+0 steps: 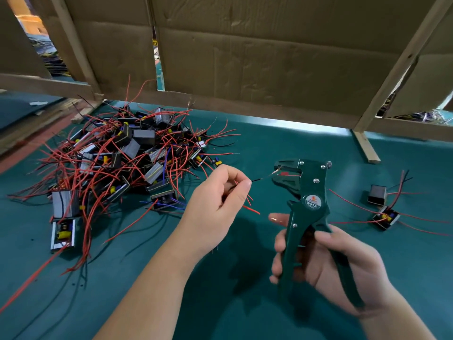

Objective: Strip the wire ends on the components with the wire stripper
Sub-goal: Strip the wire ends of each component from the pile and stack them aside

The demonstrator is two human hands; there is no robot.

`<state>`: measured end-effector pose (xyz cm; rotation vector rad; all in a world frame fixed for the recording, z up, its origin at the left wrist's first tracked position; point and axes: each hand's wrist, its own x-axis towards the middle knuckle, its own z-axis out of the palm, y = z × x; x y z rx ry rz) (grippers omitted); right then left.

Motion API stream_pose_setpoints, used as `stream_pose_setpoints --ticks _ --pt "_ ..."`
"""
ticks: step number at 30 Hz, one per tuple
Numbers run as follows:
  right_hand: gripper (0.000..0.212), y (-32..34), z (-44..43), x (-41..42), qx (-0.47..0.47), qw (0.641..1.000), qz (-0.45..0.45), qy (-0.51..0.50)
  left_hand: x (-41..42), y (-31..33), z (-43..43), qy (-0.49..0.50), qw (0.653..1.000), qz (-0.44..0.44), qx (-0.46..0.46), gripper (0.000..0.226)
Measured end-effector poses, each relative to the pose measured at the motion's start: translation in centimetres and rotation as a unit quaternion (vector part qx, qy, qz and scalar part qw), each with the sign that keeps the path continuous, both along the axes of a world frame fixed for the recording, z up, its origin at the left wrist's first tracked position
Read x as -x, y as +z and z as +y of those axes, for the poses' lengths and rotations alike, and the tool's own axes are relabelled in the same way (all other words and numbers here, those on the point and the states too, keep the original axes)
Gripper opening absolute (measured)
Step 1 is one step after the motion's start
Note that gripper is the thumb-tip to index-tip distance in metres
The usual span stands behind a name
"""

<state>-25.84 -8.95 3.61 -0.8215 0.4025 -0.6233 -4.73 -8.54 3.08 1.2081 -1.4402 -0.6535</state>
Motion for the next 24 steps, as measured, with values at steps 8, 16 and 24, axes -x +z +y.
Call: stream_pose_setpoints --ticks 8,16,24 --pt "0.062 -0.22 0.59 -0.94 0.009 0.999 -0.009 0.05 0.18 0.49 0.19 0.003 0.999 0.03 0.025 0.005" --pt "0.057 -0.39 0.73 -0.77 0.031 0.998 0.04 0.023 0.18 0.92 0.46 0.0 0.999 0.003 0.041 0.006" --pt "0.058 -0.38 0.78 -0.77 0.033 0.998 0.043 0.02 0.28 1.04 0.58 0.007 0.999 0.001 0.046 0.009"
